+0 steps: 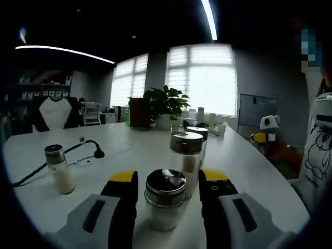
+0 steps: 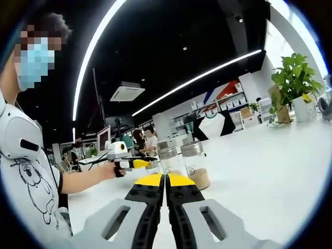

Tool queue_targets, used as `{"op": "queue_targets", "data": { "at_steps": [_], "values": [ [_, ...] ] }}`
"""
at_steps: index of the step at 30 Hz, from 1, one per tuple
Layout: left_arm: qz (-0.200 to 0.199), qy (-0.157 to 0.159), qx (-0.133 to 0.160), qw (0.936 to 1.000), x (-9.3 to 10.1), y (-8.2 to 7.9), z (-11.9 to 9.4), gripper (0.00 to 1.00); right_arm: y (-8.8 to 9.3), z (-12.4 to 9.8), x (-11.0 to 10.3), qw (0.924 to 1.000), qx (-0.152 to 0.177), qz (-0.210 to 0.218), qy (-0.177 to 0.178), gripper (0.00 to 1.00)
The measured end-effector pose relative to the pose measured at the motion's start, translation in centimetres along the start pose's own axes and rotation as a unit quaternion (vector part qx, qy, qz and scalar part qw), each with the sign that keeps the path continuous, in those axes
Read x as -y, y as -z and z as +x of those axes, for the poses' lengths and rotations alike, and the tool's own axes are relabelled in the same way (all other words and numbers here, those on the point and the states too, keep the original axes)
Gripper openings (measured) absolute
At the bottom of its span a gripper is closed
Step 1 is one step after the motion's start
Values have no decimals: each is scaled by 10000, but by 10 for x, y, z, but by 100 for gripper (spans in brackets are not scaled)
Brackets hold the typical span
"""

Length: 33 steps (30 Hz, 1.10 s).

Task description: Rotate the seasoning bottle until the label or dispensing opening points toward the visible target arrow and the bottle remains upright within the marked orientation range

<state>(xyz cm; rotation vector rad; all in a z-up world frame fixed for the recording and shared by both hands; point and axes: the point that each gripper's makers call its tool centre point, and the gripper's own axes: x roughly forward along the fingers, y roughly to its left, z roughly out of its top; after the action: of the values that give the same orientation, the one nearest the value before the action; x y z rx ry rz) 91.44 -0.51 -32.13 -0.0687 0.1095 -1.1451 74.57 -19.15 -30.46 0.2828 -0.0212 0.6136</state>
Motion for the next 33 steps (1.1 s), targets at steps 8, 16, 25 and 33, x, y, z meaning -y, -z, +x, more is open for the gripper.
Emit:
{"op": "queue_targets", "data": {
  "at_steps": [8,16,25,33],
  "values": [
    [125,-983,14,9951,-20,2,0,48,-2,0,-1,10000,45,-4,-5,0],
    [165,-1432,110,9895,-15,1,-3,48,-2,-2,1,10000,47,-28,43,0],
    [-162,-1638,114,9863,-13,10,-6,46,-3,-2,1,10000,45,-85,28,0],
    [-32,-1405,95,9900,0,10,-2,34,-4,-1,1,9999,63,-78,31,0]
  ]
}}
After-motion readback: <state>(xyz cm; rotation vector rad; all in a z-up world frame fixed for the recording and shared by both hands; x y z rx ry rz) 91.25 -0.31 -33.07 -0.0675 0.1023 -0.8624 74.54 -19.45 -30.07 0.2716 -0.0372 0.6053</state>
